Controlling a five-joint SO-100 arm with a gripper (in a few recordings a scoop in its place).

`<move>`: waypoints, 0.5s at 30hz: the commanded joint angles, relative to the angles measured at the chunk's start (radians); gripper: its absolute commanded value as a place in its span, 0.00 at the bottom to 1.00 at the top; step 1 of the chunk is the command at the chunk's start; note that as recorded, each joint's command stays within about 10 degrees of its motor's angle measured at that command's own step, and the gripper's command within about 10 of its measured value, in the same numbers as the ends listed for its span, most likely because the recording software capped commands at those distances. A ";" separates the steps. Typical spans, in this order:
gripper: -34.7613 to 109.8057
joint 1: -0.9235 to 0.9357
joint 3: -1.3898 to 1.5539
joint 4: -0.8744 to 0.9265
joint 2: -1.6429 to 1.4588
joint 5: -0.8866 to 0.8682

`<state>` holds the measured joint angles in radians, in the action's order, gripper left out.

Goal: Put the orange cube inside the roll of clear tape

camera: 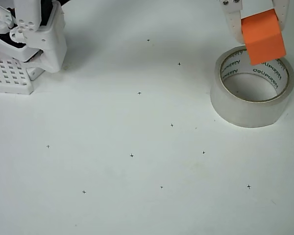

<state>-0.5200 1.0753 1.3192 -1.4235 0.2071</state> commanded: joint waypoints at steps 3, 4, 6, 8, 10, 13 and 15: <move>0.36 -0.020 -0.137 0.032 0.014 0.005; 0.36 -0.021 -0.144 0.037 0.021 0.006; 0.36 -0.023 -0.144 0.040 0.025 0.006; 0.36 -0.020 -0.144 0.049 0.028 0.006; 0.36 -0.018 -0.144 0.060 0.031 0.002; 0.36 -0.017 -0.144 0.074 0.034 -0.002; 0.38 -0.015 -0.144 0.084 0.035 -0.005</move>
<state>-0.5262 1.0186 1.3852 -1.3438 0.1948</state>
